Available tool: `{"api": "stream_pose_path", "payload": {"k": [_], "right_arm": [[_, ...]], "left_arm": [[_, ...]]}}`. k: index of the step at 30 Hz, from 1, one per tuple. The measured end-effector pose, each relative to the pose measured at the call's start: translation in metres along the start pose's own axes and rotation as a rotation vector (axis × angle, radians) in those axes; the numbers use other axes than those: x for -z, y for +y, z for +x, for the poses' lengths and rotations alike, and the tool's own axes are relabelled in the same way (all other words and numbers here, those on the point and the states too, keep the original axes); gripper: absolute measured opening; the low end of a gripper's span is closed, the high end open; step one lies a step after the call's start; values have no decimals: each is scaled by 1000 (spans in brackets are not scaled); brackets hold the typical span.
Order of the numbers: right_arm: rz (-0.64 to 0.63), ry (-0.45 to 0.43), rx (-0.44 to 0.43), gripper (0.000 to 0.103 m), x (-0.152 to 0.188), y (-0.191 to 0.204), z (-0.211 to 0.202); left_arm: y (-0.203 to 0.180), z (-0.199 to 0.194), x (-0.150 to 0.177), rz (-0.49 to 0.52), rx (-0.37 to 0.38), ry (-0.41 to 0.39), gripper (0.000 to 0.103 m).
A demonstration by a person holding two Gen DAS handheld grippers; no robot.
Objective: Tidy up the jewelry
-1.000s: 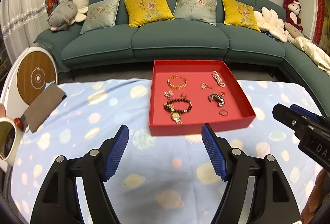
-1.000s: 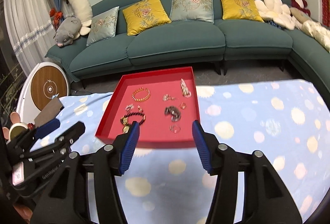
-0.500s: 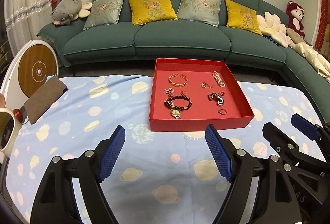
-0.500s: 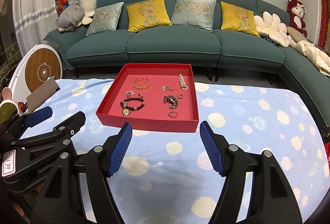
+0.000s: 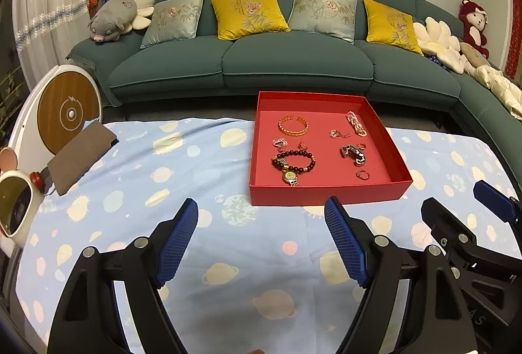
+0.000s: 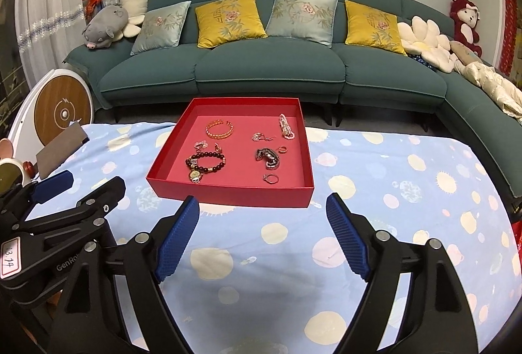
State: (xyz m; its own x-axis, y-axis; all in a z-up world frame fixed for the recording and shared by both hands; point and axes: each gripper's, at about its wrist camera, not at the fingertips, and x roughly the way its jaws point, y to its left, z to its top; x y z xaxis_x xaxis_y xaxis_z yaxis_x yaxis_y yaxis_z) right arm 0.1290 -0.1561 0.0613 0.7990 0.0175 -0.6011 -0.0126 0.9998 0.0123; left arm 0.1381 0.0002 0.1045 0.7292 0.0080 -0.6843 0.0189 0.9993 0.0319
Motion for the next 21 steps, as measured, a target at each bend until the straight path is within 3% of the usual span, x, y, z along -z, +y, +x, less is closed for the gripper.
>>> {"api": "stream_pose_path", "payload": {"k": [21], "right_arm": [[-18,-6,11,78,0,7,0]], "left_arm": [[2,2,1,0,-17,-2,77]]}}
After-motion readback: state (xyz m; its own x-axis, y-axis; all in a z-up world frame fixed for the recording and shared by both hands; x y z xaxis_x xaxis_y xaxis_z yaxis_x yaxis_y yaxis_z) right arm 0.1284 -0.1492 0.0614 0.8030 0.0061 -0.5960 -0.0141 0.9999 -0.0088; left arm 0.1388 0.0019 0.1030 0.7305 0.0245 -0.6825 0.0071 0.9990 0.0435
